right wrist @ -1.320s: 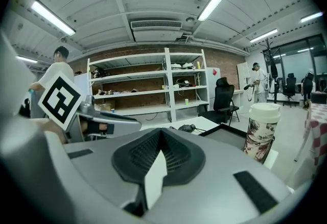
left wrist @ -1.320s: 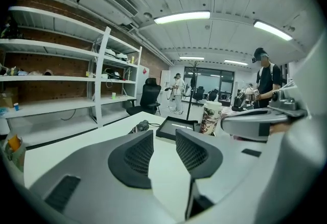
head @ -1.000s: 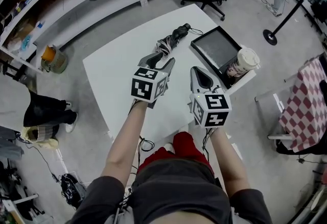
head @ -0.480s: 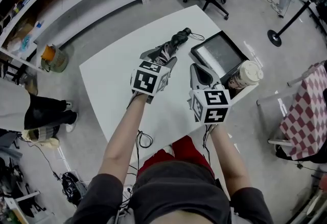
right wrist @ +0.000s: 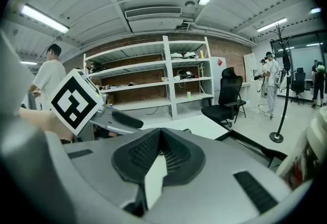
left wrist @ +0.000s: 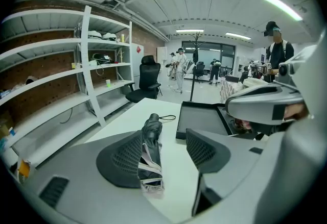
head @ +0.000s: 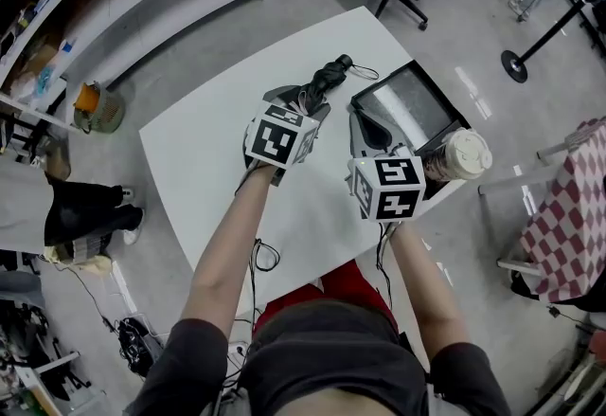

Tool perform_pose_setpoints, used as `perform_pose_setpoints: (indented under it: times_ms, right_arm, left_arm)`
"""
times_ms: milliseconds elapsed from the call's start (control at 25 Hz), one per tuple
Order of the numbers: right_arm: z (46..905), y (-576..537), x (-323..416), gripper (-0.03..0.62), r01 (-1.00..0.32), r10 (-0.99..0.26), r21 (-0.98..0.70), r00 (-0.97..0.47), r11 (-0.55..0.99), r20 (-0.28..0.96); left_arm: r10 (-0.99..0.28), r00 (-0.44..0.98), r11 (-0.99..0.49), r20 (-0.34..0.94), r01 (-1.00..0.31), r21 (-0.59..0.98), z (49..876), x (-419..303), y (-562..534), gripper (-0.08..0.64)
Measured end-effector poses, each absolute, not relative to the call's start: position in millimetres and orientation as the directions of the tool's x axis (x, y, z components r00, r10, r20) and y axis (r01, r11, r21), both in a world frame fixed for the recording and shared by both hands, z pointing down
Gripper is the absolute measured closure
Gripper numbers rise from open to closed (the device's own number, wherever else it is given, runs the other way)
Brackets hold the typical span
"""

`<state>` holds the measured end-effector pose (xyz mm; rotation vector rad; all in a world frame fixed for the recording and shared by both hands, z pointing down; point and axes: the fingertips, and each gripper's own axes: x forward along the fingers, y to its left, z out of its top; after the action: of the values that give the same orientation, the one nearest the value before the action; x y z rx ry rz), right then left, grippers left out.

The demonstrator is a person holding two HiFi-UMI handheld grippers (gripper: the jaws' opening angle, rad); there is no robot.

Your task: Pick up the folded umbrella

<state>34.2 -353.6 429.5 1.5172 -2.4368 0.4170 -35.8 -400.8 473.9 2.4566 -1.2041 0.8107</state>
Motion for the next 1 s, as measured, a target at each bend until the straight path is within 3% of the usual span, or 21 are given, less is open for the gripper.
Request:
perform_pose_setpoints:
  times_ms: [1000]
  right_arm:
    - [485, -430, 51, 0.574, -0.899, -0.784, -0.147, -0.433, 0.413, 0.444]
  left_arm:
    - [-0.515, 0.428, -0.645, 0.742, -0.764, -0.007, 550, -15, -483, 0.282]
